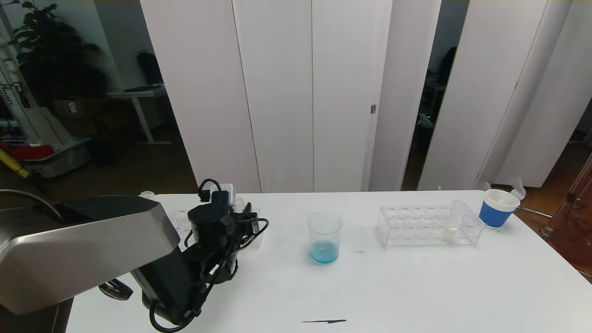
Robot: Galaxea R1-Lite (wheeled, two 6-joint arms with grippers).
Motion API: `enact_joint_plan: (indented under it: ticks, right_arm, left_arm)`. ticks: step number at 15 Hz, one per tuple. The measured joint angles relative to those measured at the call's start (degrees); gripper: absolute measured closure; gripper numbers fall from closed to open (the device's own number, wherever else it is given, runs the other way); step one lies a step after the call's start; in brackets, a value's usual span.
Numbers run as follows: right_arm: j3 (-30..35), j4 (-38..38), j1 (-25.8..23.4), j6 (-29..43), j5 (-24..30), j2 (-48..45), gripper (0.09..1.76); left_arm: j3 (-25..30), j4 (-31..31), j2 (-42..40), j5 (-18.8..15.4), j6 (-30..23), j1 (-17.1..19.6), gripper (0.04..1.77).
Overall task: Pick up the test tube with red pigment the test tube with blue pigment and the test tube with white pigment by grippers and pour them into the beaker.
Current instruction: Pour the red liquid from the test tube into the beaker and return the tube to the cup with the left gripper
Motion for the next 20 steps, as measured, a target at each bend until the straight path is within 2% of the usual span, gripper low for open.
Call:
enact_joint_plan:
  ticks: [7,10,12,14,16,18,20]
  right_arm:
    - [0.00,-0.02,-0.02,0.02,-0.01,0.00,0.10]
    - [0.00,0.00,-0.02,0.05,0.02,0.00,0.10]
    - [0.00,0.00,0.00,0.05,0.00,0.00,0.10]
    - [0.00,0.00,-0.02,0.02,0.00,0.00,0.10]
    - [0.00,0.00,0.00,0.05,-0.01,0.00,0.10]
    - [0.00,0.00,-0.02,0.05,0.00,0.00,0.10]
    - [0.00,-0.02,-0.02,0.05,-0.01,0.00,0.10]
  left_arm:
    - [0.11,0.85,-5.81,-0.38,4.68,-0.11,1.21]
    - [0.02,2.01,-9.35,-2.85,6.61,-0.18,1.21]
    - [-0.15,5.57,-12.50,-5.01,7.39,-0.40,1.21]
    - [-0.74,10.51,-16.13,-10.35,7.50,-0.77,1.21]
    - [-1.57,15.57,-19.97,-21.49,7.50,-0.93,1.21]
    - [-2.68,18.12,-22.83,-32.39,7.50,-0.94,1.21]
    - [-5.46,19.27,-23.99,-38.40,7.46,-1.01,1.21]
